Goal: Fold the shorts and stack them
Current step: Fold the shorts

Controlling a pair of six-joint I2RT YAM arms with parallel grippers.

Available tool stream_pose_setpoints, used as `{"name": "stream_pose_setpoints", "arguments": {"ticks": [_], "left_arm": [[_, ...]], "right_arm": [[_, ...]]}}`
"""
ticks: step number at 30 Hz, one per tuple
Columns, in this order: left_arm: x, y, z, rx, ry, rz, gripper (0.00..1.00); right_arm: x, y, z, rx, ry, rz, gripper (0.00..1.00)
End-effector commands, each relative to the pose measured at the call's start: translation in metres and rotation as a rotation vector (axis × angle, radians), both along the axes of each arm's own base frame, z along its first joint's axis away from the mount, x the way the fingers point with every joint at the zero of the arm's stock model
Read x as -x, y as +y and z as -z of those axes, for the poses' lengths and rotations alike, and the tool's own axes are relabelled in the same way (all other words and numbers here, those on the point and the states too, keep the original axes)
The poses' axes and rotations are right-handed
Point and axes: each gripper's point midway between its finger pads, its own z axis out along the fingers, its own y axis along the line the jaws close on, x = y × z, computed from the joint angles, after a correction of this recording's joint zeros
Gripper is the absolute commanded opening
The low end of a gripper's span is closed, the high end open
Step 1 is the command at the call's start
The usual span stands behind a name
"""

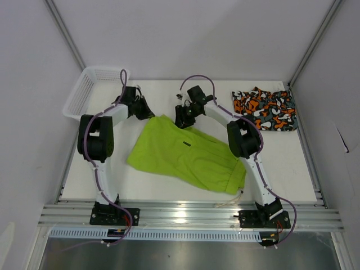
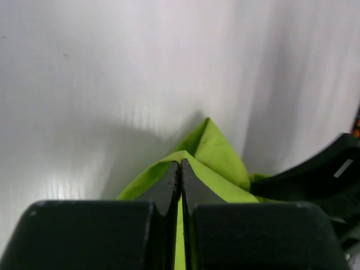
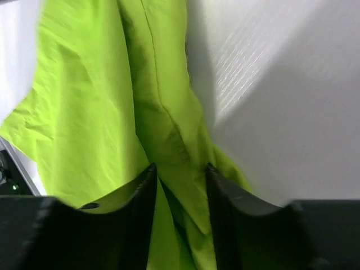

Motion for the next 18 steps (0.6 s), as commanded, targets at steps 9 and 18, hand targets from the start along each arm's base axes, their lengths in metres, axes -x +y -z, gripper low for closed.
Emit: {"name": "stream_pose_setpoints", "arguments": {"ticks": [9,18], "left_arm": [[-0.019,0.011,0.012,-0.083,0.020,-0.042,0.03],[-0.027,0.013,0.013,-0.094,0.008,-0.054,0.06]], "right_arm": [[-0.065,-0.039,-0.098,-0.104,-0.224,0.293,0.63],[-0.028,-0.083,-0.112,-0.112,-0.250,0.288,0.60]]}}
